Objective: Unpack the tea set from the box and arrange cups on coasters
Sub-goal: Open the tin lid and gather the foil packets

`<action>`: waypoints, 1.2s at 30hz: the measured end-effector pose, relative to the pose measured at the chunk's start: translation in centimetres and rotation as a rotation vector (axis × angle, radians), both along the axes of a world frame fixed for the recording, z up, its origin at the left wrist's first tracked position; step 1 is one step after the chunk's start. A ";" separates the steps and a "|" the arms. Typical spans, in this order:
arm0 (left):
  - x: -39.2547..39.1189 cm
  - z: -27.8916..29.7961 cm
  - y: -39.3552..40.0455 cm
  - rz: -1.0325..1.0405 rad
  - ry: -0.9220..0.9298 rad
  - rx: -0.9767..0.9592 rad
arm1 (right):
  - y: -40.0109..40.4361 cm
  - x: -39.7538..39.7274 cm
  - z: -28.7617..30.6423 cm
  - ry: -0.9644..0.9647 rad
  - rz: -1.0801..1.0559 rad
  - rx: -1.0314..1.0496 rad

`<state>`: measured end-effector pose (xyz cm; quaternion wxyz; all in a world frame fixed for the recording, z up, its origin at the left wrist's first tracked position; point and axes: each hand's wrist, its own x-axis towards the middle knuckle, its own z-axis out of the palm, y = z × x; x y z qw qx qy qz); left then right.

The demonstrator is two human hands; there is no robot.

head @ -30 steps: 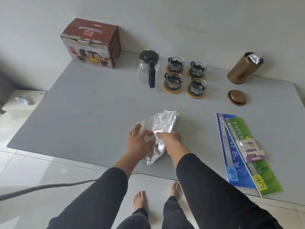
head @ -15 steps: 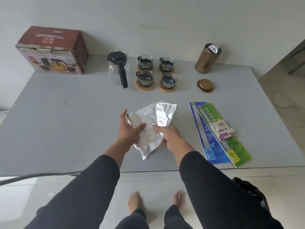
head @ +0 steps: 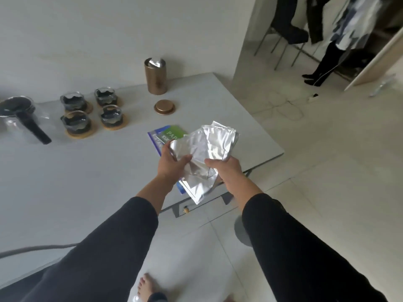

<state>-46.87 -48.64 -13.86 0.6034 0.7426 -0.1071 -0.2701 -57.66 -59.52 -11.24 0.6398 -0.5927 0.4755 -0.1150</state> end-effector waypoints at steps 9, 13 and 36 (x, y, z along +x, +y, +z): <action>-17.2 -3.7 -15.7 -0.315 -0.028 0.217 | -12.6 -19.9 -4.0 0.154 -0.217 -0.164; -20.5 -7.1 -20.0 -0.391 0.112 0.267 | -15.0 -24.4 -7.5 0.221 -0.369 -0.099; -23.5 -38.8 -32.7 -0.857 0.145 0.671 | -24.0 -28.7 -40.1 0.359 -0.404 0.006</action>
